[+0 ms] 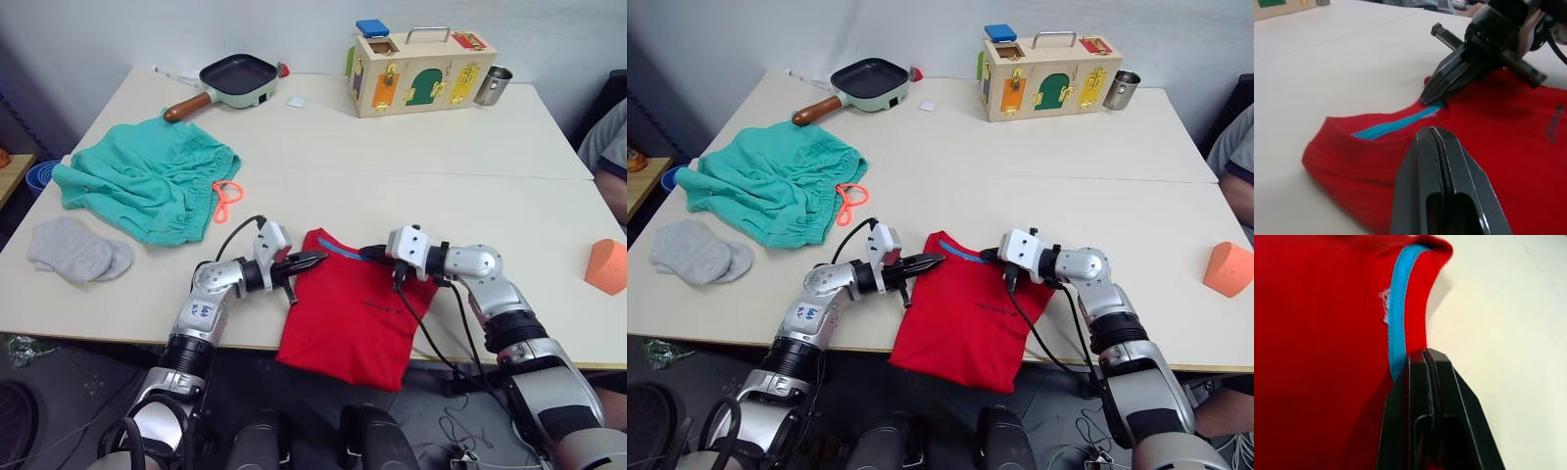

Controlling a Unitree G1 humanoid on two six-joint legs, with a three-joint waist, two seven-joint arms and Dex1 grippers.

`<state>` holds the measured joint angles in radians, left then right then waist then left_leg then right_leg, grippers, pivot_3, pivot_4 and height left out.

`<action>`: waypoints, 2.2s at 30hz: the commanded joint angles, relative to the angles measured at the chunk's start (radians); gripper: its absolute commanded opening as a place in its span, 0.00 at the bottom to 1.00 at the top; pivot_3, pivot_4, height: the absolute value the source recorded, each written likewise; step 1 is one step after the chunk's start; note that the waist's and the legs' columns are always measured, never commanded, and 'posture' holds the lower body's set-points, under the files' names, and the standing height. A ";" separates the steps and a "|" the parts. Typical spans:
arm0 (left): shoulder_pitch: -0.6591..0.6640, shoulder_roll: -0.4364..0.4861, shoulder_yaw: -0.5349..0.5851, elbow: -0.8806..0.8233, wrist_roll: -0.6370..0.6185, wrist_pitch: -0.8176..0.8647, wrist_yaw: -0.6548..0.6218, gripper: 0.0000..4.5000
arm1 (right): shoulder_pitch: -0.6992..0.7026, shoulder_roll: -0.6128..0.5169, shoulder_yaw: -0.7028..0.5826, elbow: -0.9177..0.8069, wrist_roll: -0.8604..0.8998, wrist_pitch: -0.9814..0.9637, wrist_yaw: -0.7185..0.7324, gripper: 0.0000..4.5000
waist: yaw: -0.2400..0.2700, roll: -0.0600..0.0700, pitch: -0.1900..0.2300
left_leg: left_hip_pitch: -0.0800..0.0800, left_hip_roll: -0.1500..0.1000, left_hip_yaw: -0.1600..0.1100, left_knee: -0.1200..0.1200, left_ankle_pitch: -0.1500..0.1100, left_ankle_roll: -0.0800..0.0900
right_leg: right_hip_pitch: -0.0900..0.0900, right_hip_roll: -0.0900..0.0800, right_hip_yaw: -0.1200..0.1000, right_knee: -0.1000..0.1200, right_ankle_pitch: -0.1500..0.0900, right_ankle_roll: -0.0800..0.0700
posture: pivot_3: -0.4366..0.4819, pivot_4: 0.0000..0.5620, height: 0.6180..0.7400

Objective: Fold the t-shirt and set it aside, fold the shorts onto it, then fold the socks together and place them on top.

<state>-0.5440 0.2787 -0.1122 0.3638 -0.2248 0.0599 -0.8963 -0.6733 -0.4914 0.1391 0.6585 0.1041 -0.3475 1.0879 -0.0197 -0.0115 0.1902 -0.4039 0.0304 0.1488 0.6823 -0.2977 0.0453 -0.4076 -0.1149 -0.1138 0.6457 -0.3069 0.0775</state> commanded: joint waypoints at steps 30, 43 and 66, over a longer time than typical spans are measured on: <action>0.260 0.284 0.132 -0.512 -0.331 0.111 -0.351 0.99 | 0.336 -0.441 -0.250 -0.823 0.734 1.882 -0.107 1.00 | 0.016 0.000 0.000 | -0.001 0.001 -0.003 -0.004 -0.005 0.000 | -0.001 -0.004 0.000 -0.009 0.000 -0.001 | 0.48 0.27 1.00; 0.311 0.284 0.140 -0.571 -0.314 0.102 -0.282 0.99 | 0.217 -0.089 -0.278 -0.776 0.752 1.962 -0.409 1.00 | -0.017 -0.005 -0.003 | 0.000 0.001 -0.002 -0.009 -0.004 -0.001 | -0.001 -0.001 0.000 -0.009 0.000 -0.001 | 0.48 0.27 1.00; 0.312 0.286 0.129 -0.553 -0.297 0.084 -0.277 1.00 | 0.159 -0.362 -0.184 -0.677 0.647 1.706 -0.214 0.01 | -0.005 -0.006 -0.004 | -0.001 -0.001 -0.001 -0.016 -0.001 -0.001 | -0.003 -0.001 0.000 -0.013 0.000 -0.001 | 0.48 0.27 1.00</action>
<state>-0.2304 0.5657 0.0151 -0.1791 -0.5082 0.1482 -1.1723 -0.4981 -0.8067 -0.0622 -0.0318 0.7813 1.4214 0.8215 -0.0246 -0.0174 0.1863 -0.4045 0.0294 0.1478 0.6665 -0.2989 0.0443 -0.4100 -0.1162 -0.1143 0.6323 -0.3070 0.0766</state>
